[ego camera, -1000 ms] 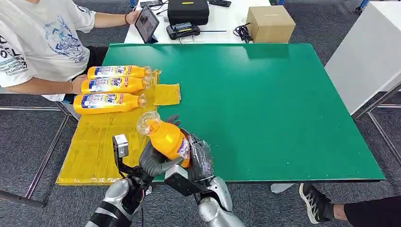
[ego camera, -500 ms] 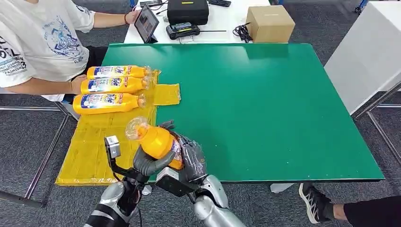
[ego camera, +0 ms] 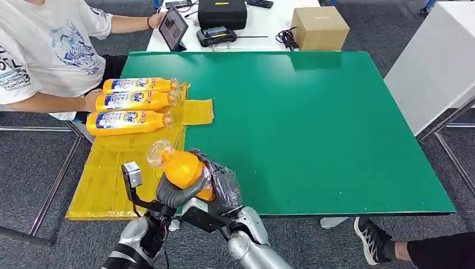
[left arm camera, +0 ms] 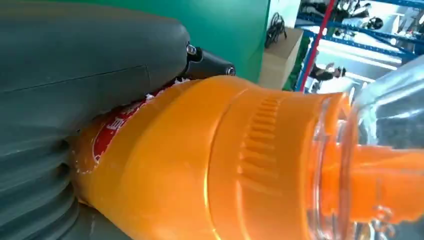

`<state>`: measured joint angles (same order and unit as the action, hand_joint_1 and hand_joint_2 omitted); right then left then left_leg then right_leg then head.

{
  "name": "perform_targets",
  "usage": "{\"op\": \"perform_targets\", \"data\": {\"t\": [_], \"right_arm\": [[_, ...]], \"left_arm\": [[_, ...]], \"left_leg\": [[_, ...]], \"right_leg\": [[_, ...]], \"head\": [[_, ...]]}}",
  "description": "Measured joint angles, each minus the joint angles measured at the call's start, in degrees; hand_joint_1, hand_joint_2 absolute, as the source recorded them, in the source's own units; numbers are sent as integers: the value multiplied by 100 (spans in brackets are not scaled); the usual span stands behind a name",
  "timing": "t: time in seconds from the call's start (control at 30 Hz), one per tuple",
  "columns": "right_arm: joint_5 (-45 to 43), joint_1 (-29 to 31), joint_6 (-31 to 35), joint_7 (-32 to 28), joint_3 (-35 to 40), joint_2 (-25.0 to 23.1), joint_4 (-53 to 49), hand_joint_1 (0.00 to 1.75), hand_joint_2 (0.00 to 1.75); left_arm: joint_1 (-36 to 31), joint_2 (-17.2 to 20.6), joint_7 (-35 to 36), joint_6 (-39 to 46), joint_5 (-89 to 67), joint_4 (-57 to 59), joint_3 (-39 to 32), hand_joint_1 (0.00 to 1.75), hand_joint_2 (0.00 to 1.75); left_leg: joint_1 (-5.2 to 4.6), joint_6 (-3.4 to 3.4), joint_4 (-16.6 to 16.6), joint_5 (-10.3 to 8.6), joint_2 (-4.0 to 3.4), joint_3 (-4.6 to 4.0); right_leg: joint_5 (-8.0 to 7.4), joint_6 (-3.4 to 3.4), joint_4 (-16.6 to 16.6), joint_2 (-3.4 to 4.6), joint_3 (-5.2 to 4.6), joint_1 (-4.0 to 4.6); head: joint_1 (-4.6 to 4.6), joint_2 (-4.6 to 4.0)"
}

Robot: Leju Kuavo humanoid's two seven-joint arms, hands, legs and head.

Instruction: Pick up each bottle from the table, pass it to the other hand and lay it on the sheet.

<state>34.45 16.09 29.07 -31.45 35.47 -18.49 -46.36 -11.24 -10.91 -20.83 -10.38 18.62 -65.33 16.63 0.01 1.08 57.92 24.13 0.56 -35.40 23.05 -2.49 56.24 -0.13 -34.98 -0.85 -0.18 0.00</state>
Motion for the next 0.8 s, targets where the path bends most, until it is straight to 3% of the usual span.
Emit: {"op": "perform_targets", "data": {"t": [0.43, 0.57, 0.8], "right_arm": [[-87, -198, 249, 229, -31, 44, -557, 0, 0], [94, -471, 509, 447, -77, 133, -1349, 0, 0], [208, -800, 505, 616, -120, 232, -2622, 0, 0]], "left_arm": [[-123, -100, -408, 936, -650, -367, -122, 175, 175], [-138, -111, -719, 1750, -1411, -527, -308, 175, 175], [-254, -116, -1027, 2447, -2224, -573, -756, 175, 175]], "left_leg": [[0, 0, 0, 0, 0, -1], [0, 0, 0, 0, 1, -2], [0, 0, 0, 0, 1, -2]], "right_leg": [[0, 0, 1, -1, 1, 0], [0, 0, 1, 0, 0, 0], [0, 0, 0, -1, 0, 0]], "head": [[2, 0], [2, 0], [0, 0]]}}
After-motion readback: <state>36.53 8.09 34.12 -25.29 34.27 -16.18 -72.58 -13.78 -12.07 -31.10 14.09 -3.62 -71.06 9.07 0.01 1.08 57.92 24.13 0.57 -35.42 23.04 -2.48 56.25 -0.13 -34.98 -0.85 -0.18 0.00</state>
